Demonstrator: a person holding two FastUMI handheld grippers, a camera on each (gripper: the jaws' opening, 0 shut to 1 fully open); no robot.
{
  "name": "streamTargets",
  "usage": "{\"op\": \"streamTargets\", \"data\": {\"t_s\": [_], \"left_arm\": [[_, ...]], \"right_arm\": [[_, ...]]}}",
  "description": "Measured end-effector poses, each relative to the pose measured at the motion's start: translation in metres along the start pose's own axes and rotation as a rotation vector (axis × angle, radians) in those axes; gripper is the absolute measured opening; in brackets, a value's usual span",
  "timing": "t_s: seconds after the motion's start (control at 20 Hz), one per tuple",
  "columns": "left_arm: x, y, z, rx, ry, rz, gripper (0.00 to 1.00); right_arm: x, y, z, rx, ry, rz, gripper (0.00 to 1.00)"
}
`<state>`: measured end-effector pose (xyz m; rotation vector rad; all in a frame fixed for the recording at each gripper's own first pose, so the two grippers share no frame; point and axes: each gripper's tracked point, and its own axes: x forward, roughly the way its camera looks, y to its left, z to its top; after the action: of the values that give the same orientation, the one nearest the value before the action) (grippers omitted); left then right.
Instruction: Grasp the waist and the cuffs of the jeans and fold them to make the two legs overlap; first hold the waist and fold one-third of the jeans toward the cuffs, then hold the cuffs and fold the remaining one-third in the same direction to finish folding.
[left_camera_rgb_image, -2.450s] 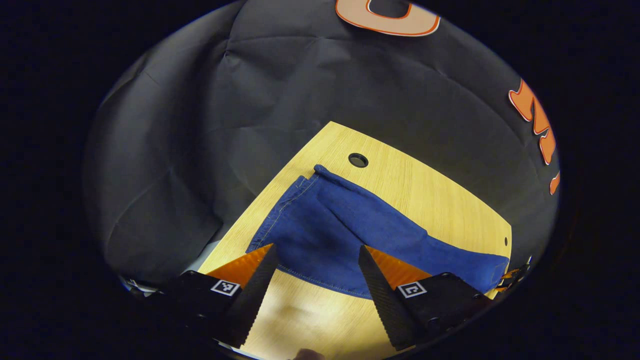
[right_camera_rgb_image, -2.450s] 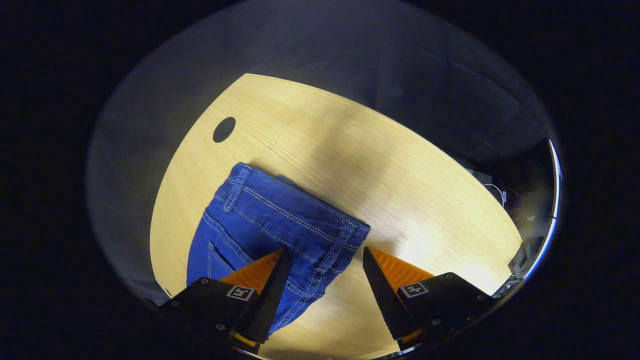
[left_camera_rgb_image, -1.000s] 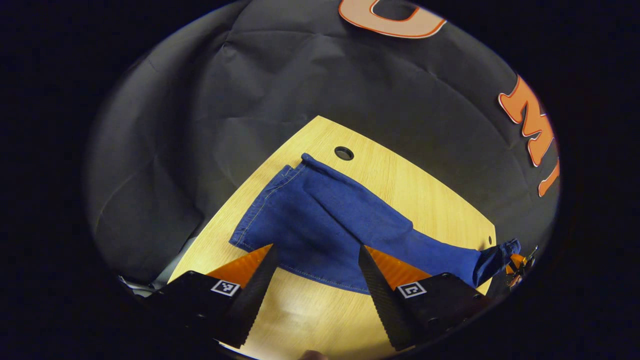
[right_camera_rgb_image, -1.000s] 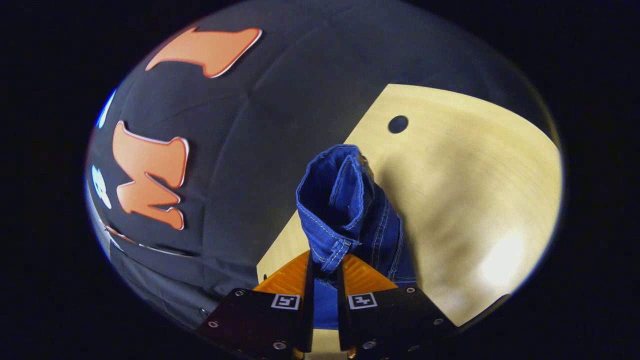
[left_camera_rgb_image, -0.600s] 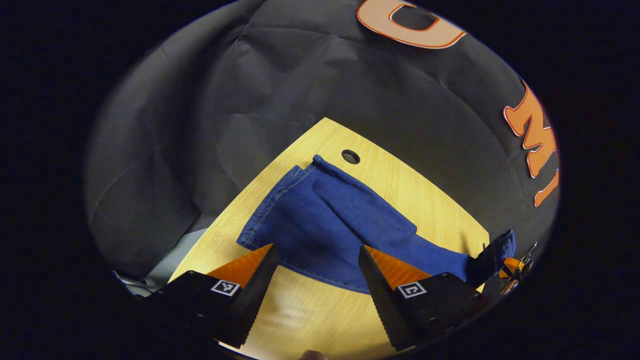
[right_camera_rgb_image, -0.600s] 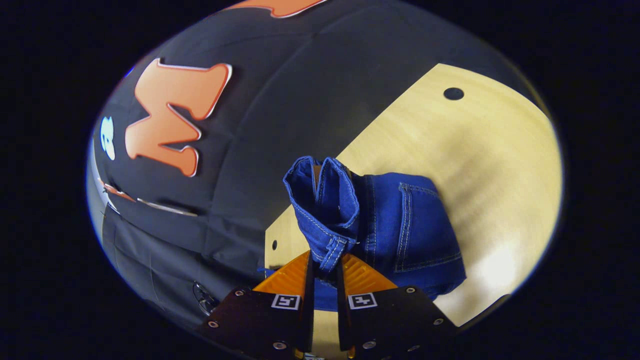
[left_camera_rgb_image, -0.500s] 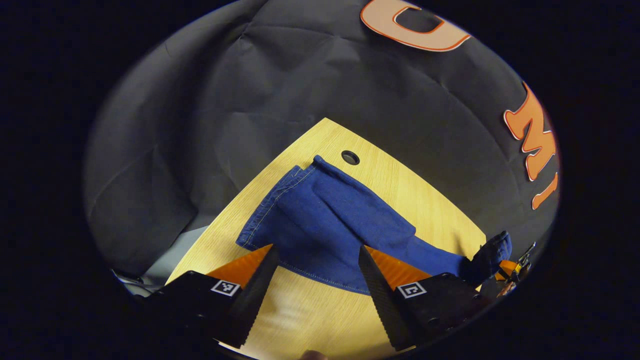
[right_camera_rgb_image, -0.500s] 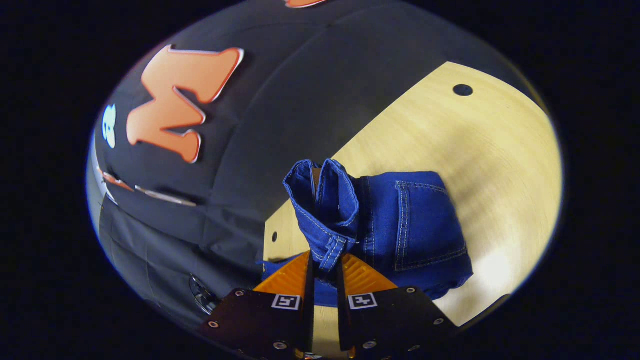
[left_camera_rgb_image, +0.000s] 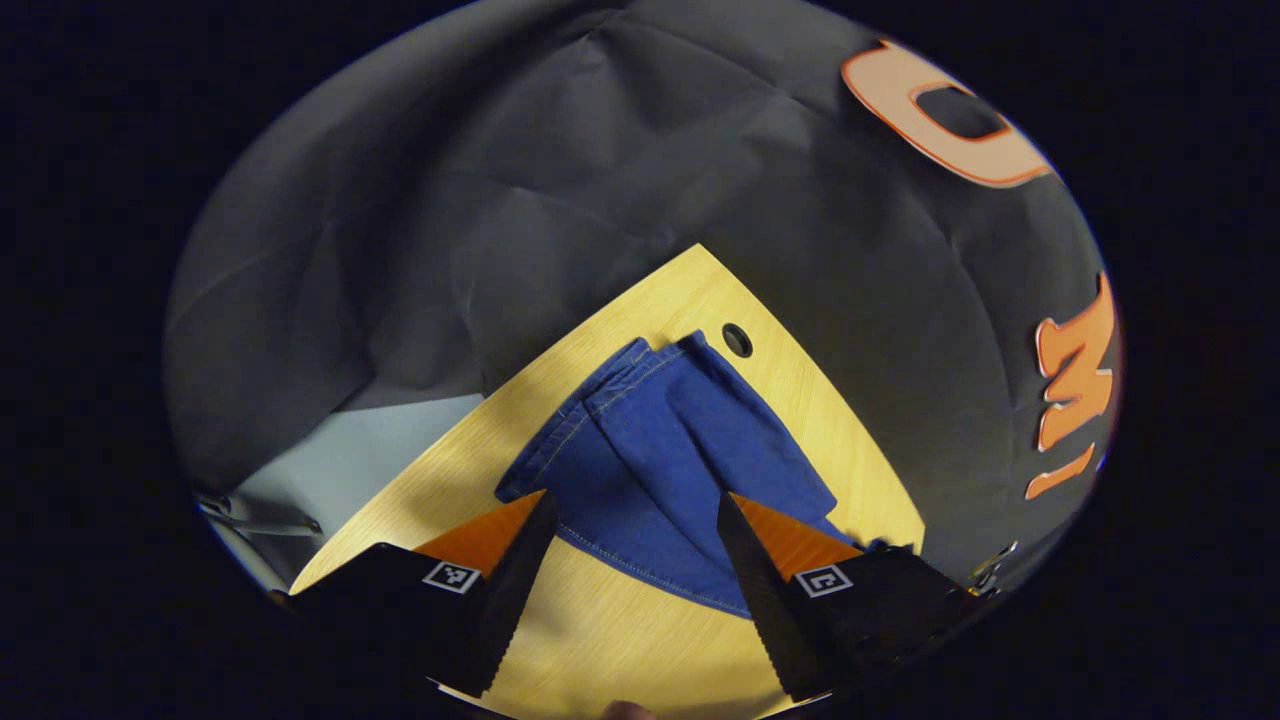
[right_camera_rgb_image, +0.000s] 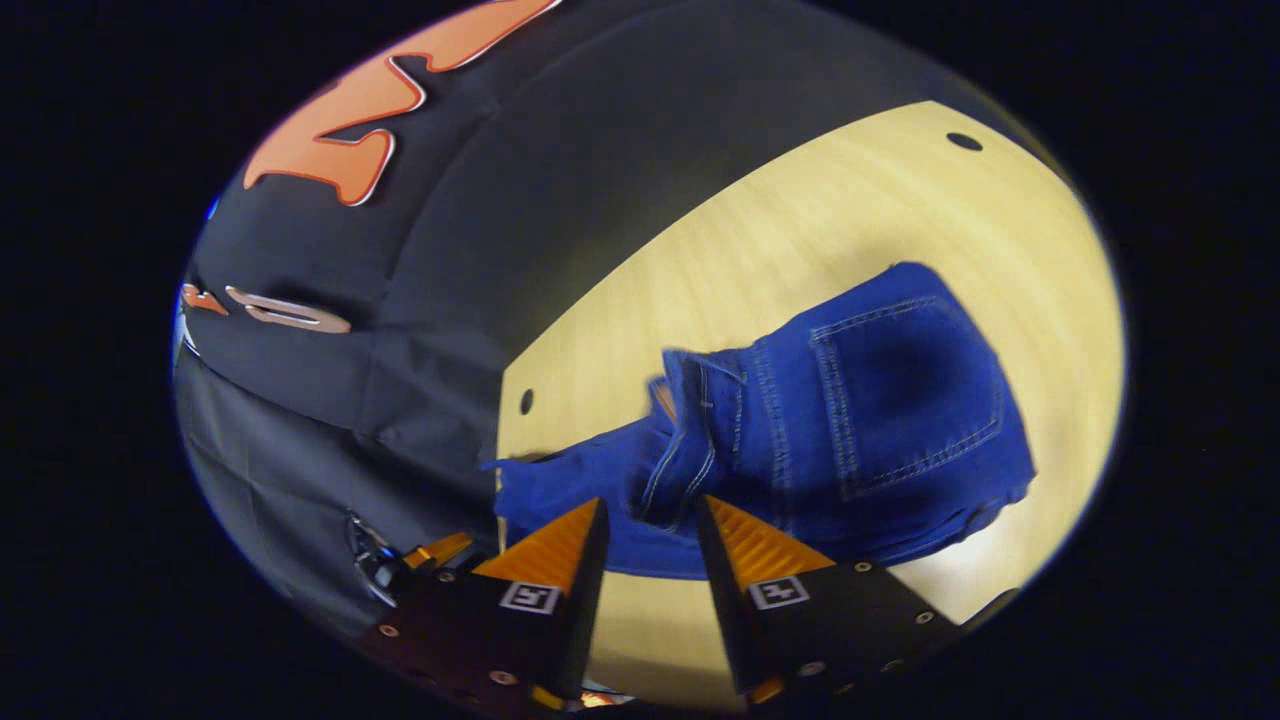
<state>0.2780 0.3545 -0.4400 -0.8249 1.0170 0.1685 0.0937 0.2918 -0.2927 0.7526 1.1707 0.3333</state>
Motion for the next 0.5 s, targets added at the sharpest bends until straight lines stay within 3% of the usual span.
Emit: {"op": "streamTargets", "data": {"t_s": [0.1, 0.2, 0.5], "left_arm": [[0.002, 0.007, 0.001, -0.049, 0.022, -0.009, 0.98], [0.003, 0.013, 0.002, -0.090, 0.049, -0.010, 0.98], [0.023, 0.031, 0.006, -0.144, 0.081, 0.024, 0.98]], "right_arm": [[0.006, 0.002, -0.009, -0.029, 0.003, -0.031, 0.74], [0.007, 0.009, -0.019, -0.025, 0.012, -0.028, 0.80], [-0.016, 0.003, -0.007, -0.017, -0.046, -0.052, 0.80]]}}
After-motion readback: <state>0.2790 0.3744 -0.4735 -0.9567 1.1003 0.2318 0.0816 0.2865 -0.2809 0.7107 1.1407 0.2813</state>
